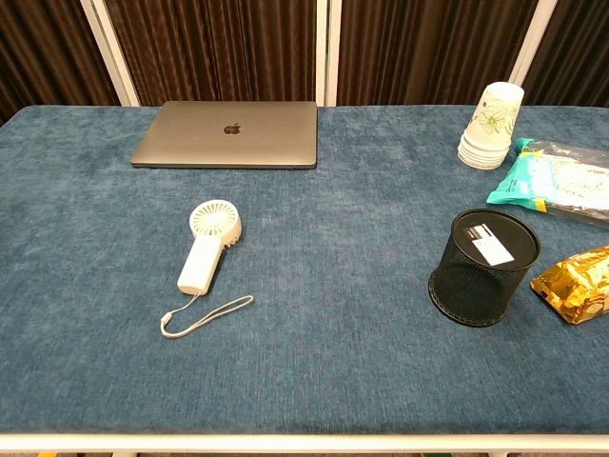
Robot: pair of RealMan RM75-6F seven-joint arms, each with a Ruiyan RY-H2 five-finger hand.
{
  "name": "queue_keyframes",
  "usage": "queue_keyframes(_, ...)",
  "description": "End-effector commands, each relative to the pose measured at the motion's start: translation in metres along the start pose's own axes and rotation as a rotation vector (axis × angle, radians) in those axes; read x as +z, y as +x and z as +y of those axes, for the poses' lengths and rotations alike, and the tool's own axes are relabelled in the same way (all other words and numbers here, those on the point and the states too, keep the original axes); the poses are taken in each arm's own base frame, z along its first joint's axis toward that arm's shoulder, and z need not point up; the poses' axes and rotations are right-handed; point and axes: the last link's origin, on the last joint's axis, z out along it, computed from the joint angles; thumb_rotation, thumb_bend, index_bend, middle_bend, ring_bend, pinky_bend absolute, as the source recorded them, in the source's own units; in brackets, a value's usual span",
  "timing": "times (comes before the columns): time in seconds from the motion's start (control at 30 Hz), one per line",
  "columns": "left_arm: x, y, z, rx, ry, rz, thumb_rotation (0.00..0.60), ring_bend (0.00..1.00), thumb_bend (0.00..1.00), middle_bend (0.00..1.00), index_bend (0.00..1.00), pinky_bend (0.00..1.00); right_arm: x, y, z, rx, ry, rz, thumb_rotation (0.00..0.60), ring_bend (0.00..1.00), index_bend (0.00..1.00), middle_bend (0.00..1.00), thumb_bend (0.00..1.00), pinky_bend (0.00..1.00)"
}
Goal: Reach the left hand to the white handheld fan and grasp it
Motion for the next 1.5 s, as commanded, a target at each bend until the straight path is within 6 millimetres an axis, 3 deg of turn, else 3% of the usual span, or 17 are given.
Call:
queue_keyframes(0.03,0.000,0.000,0.000,0.001,-0.001,0.000,0.600,0.00,0.00,0.08,0.13,0.14,0.000,-0.002,0.000,0.000,-0.001,-0.008,0.600,0.00,0.00,0.00,0.20,0.00)
queue_keyframes(0.5,0.002,0.004,0.006,0.008,-0.021,0.010,0.600,0.00,0.01,0.08,0.13,0.14,0.001,-0.002,-0.002,0.003,0.006,-0.008,0.600,0.00,0.00,0.00,0.20,0.00)
queue_keyframes(0.57,0.003,0.005,0.006,0.024,-0.020,0.014,0.600,0.00,0.11,0.08,0.13,0.14,0.002,-0.002,-0.003,0.004,0.009,-0.005,0.600,0.00,0.00,0.00,0.20,0.00)
queue_keyframes(0.67,0.004,0.007,0.008,0.025,-0.010,0.016,0.600,0.01,0.33,0.09,0.12,0.15,0.000,-0.003,-0.005,0.005,0.012,-0.012,0.600,0.00,0.00,0.00,0.20,0.00)
queue_keyframes(0.7,0.004,0.008,0.010,0.024,-0.011,0.020,0.600,0.03,0.42,0.10,0.12,0.18,-0.001,-0.003,-0.005,0.002,0.014,-0.016,0.600,0.00,0.00,0.00,0.20,0.00)
queue_keyframes(0.77,0.004,0.008,0.012,0.036,-0.021,0.040,0.600,0.17,0.58,0.20,0.12,0.33,-0.002,-0.002,-0.005,-0.009,0.019,-0.016,0.600,0.00,0.00,0.00,0.20,0.00)
queue_keyframes(0.8,0.004,0.007,0.013,0.037,-0.024,0.044,0.600,0.25,0.60,0.27,0.12,0.40,-0.002,-0.002,-0.004,-0.013,0.017,-0.013,0.600,0.00,0.00,0.00,0.20,0.00)
queue_keyframes(0.87,0.005,0.001,0.016,0.021,-0.029,0.008,0.600,0.56,0.65,0.55,0.12,0.64,0.000,-0.001,0.000,-0.009,0.000,-0.009,0.600,0.00,0.00,0.00,0.20,0.00)
queue_keyframes(0.97,0.006,-0.004,0.023,0.028,-0.065,-0.055,0.600,0.78,0.68,0.75,0.12,0.78,0.001,-0.001,0.004,0.003,-0.015,-0.012,0.600,0.00,0.00,0.00,0.20,0.00)
queue_keyframes(1.17,0.004,-0.018,0.045,0.041,-0.171,-0.139,0.600,0.84,0.67,0.83,0.12,0.81,0.000,-0.006,0.003,-0.004,-0.002,-0.030,0.600,0.00,0.00,0.00,0.20,0.00)
queue_keyframes(1.5,0.016,-0.055,0.096,0.079,-0.365,-0.314,0.600,0.85,0.67,0.84,0.12,0.81,0.000,-0.005,0.005,-0.004,-0.006,-0.024,0.600,0.00,0.00,0.00,0.20,0.00)
